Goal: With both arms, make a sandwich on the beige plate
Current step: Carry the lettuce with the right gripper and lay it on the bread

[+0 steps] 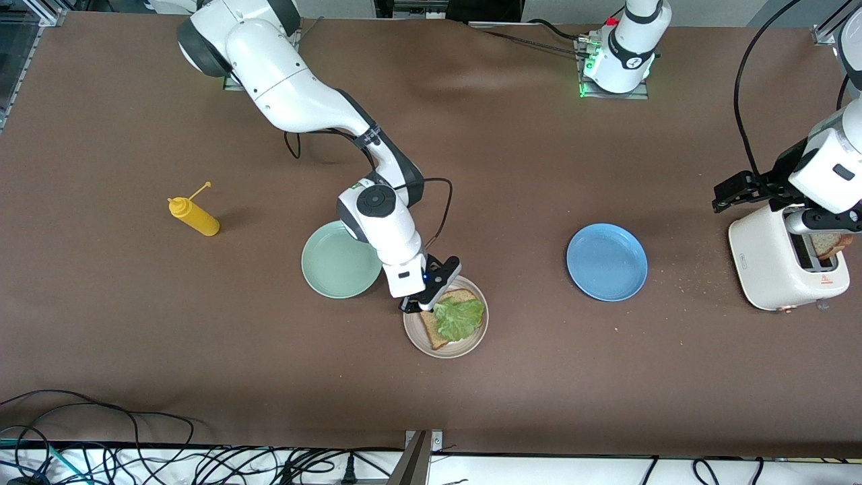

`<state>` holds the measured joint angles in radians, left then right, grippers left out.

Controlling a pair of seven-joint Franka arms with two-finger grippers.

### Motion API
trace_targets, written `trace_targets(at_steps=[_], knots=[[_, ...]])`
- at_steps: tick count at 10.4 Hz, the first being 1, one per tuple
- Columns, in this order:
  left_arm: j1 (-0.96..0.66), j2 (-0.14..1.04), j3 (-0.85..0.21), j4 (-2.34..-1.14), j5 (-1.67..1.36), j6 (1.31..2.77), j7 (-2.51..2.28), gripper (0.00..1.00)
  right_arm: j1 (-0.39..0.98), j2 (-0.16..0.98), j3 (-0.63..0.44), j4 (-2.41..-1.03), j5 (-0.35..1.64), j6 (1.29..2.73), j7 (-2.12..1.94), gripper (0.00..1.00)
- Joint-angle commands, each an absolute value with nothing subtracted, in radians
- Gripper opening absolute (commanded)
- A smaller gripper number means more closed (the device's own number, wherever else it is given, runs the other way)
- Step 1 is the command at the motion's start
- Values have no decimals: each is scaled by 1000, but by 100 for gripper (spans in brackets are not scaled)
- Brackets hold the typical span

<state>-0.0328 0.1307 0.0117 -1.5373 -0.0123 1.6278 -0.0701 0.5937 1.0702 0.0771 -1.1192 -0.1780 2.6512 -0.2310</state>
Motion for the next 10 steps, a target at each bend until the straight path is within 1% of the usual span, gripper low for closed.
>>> trace_targets(at_steps=[1,3,5,6,7,9,10], knots=[[-35,147,14,-1502,-23,1588,-71,100,600,1097,77,-1075,-183,2657,-172,55],[-35,147,14,-1502,-23,1588,-71,100,600,1097,77,-1075,-184,2657,-164,59],[-35,149,14,-1502,-23,1588,-71,100,591,1089,78,-1075,-183,2648,-163,68],[-35,149,14,-1500,-23,1588,-71,100,583,1083,81,-1077,-158,2636,-164,93],[-35,149,14,-1500,-23,1588,-71,100,577,1062,81,-1077,-125,2605,-166,100],[-35,149,14,-1500,-23,1588,-71,100,559,1011,83,-1081,-118,2489,-172,100],[-35,149,14,-1500,-25,1588,-72,100,554,955,83,-1107,-104,2412,-172,100]])
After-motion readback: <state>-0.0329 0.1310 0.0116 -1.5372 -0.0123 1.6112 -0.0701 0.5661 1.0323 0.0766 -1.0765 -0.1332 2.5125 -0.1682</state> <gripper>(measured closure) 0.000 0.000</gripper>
